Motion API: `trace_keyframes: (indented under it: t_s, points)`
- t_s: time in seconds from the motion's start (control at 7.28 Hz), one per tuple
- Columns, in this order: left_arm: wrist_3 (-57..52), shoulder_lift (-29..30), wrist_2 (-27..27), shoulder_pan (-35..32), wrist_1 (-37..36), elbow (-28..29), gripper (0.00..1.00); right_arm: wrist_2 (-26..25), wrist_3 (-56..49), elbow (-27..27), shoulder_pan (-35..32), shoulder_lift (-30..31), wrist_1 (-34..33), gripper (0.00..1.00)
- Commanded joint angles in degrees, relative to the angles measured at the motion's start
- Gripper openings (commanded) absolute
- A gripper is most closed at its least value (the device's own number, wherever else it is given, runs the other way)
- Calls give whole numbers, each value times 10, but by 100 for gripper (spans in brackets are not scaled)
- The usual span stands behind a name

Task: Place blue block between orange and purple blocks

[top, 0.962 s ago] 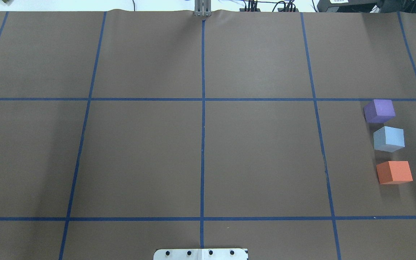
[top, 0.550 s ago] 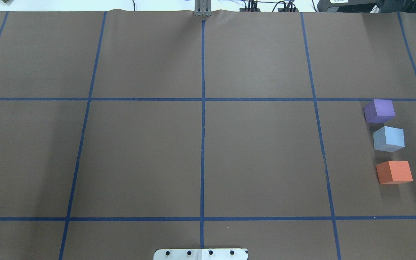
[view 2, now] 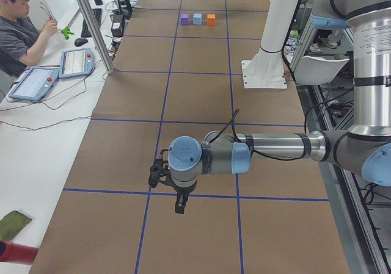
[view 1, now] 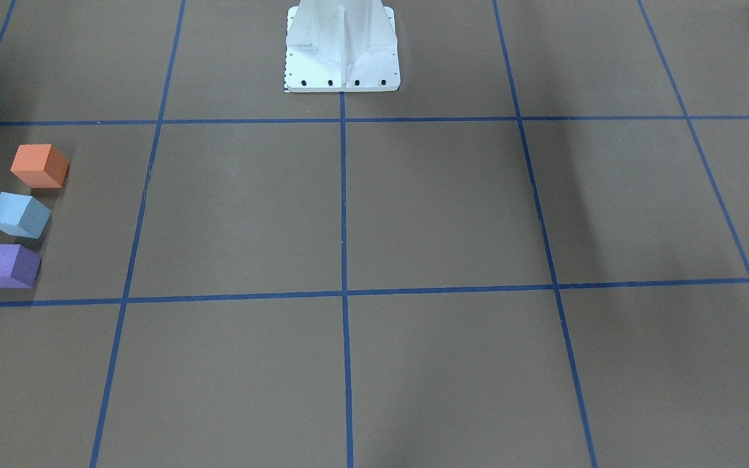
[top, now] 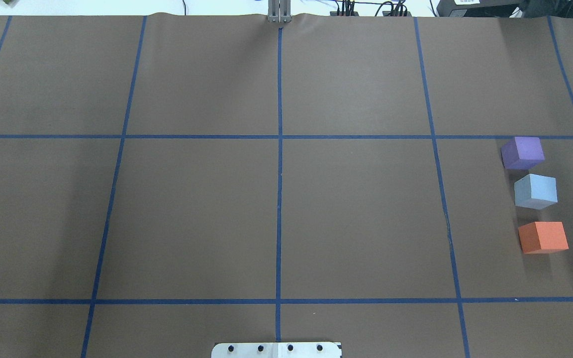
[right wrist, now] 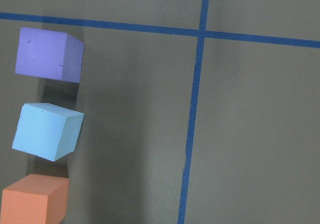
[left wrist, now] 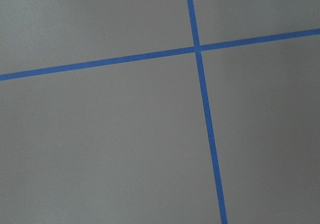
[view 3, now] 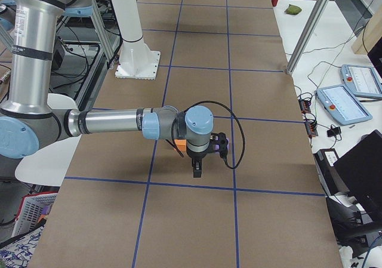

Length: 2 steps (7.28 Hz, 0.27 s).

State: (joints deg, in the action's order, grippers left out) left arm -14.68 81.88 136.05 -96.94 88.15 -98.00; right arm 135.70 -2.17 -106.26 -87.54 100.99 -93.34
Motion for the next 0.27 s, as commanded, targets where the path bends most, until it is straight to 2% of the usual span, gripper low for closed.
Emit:
trace_keyframes:
  t_s: [0.0,0.14]
  points:
    - [0,-1,0,0,0,0,100,0,0,0,0,0,0,100]
    - [0,-1,0,0,0,1,100,0,0,0,0,0,0,100]
